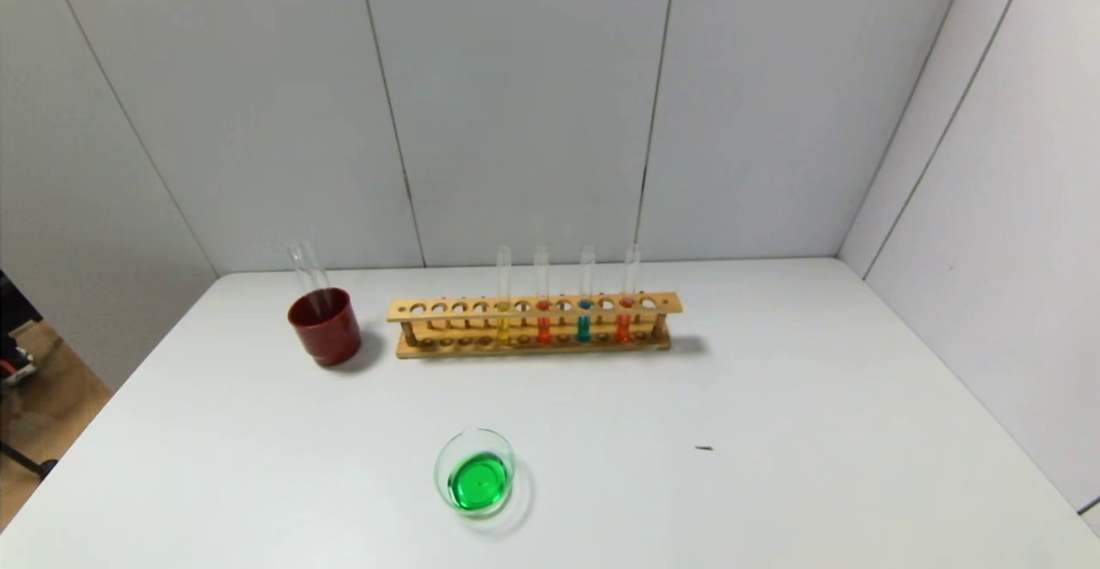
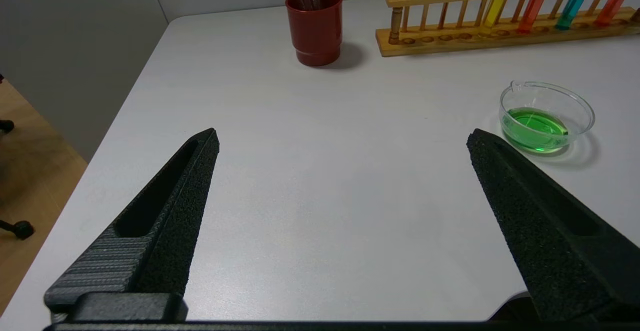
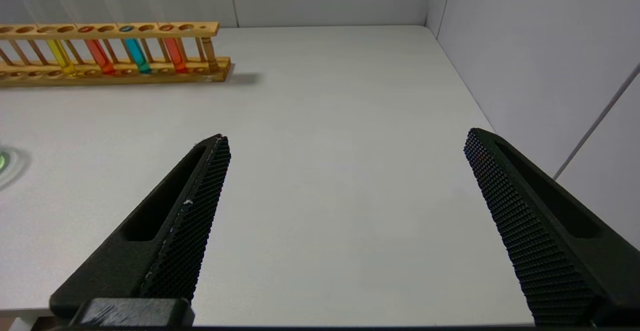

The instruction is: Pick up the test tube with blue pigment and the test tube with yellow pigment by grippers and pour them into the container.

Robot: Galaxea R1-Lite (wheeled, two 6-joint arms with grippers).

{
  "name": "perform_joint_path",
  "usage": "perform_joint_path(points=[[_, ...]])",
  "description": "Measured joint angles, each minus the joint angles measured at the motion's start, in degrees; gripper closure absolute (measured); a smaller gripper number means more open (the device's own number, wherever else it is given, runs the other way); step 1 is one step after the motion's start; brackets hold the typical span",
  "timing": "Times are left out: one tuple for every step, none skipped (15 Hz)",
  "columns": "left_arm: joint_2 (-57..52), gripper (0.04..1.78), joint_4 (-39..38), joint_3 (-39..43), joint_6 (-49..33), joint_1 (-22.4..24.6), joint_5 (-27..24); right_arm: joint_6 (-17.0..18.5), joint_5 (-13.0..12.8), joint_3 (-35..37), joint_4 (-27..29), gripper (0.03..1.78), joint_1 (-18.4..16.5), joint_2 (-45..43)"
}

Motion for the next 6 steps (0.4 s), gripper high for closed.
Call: perform_joint_path(points=[[0.00,0.07,0.00,0.00,-0.02,0.00,0.00,0.20,-0.07,0.00,0.00,0.10,0.00,0.00],[0.01,0.07,0.00,0.00,-0.02,0.00,-0.01,0.11,-0.02,0.00,0.07,0.10,0.00,0.00],[0.01,0.07,0.00,0.01,0.00,0.02,-0.01,0.00,-0.02,0.00,0.07,0.10,0.00,0.00],[0.01,0.07,0.00,0.01,0.04,0.02,0.00,0.13,-0.02,0.00,0.05,0.10,0.00,0.00],[0.01,0.07,0.00,0.01,0.00,0.02,0.00,0.17,-0.02,0.00,0.05,0.10,0.00,0.00],[0.01,0.07,0.00,0.01,0.00,0.02,0.00,0.20,0.00,0.00,0.05,0.10,0.00,0.00]])
